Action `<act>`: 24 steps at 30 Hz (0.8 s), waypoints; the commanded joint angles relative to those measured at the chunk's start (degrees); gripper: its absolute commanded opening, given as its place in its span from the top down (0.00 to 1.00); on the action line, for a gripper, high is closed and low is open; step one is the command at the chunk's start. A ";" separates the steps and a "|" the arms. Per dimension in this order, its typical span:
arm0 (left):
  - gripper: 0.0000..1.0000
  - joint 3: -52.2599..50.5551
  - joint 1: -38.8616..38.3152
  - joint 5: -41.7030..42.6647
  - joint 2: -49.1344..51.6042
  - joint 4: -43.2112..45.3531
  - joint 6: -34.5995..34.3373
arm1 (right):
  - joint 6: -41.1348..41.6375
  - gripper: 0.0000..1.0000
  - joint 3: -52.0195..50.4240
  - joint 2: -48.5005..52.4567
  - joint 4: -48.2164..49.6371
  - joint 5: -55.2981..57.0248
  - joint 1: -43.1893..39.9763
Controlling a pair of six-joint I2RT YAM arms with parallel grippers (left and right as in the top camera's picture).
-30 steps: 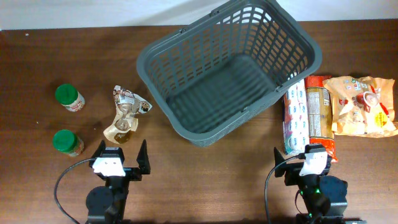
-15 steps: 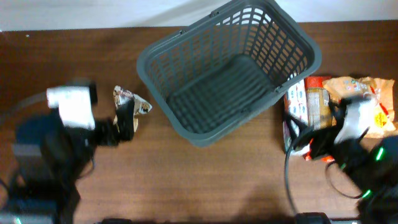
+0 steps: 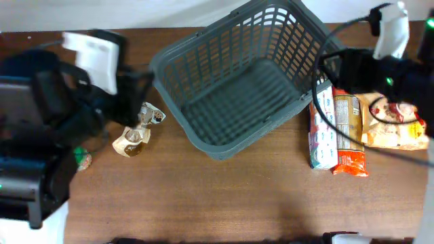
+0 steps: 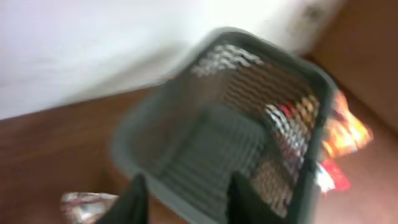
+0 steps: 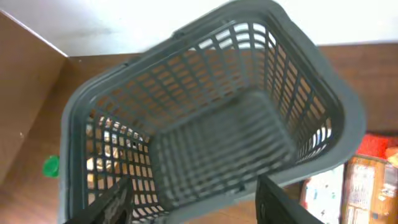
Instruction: Pack container
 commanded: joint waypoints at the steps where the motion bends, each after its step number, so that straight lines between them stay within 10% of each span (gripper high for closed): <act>1: 0.86 0.59 -10.62 -0.96 1.77 -5.46 8.68 | 3.65 0.66 1.07 4.44 1.03 4.76 -0.24; 5: 0.94 0.57 -24.22 -11.82 5.84 -14.23 9.25 | 3.65 0.96 1.05 8.83 1.62 6.88 -0.24; 14: 0.95 0.55 -42.66 -9.68 17.53 -19.47 8.96 | 3.63 0.96 1.03 17.09 0.42 14.34 -0.24; 24: 0.95 -1.60 -44.06 -18.38 25.16 -18.51 8.98 | 3.58 0.96 0.70 20.13 -3.67 19.82 -0.24</act>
